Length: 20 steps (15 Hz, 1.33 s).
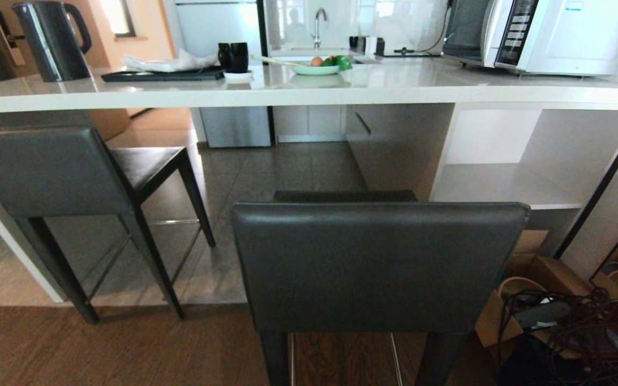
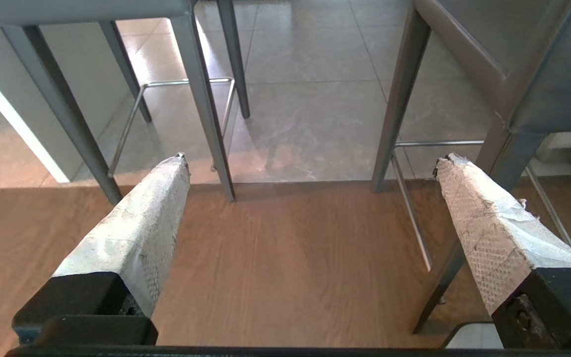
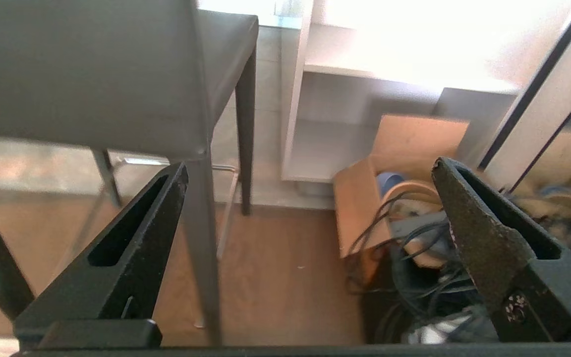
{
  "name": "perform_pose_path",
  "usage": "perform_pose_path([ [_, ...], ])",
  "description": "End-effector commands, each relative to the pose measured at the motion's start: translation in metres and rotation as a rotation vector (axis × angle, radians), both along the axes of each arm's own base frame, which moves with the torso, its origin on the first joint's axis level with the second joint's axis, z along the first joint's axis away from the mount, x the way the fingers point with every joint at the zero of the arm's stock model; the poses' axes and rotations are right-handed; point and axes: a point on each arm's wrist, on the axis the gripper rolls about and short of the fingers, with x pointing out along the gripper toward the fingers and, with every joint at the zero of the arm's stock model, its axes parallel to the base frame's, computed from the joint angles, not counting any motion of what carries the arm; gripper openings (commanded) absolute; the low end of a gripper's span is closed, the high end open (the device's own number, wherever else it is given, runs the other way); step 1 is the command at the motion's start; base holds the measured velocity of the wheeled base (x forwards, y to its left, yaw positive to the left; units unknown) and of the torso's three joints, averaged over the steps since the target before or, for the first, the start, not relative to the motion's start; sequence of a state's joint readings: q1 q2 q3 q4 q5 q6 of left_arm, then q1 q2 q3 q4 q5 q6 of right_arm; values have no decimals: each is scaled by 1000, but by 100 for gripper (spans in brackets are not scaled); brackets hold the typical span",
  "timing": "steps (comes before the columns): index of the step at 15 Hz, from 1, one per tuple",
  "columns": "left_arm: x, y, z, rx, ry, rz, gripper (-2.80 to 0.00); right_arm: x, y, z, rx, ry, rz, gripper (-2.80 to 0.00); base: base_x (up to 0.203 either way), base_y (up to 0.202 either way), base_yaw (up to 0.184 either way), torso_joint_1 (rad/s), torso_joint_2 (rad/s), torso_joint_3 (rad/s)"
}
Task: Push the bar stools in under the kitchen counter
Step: Pull the gray chair out from under the dining table
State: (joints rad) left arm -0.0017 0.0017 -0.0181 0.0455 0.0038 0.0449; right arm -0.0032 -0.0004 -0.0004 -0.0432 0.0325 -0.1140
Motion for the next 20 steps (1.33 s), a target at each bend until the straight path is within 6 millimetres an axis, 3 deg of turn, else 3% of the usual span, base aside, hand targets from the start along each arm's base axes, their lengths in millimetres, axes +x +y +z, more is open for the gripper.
perform_pose_path([
  [1,0,0,0,-11,5,1,0,0,0,-3,44,26,-18,0,0,0,0,0,0,0],
  [7,0,0,0,-13,5,1,0,0,0,-7,-19,61,7,0,0,0,0,0,0,0],
  [20,0,0,0,-28,5,0,0,0,0,-6,22,55,-4,0,0,0,0,0,0,0],
])
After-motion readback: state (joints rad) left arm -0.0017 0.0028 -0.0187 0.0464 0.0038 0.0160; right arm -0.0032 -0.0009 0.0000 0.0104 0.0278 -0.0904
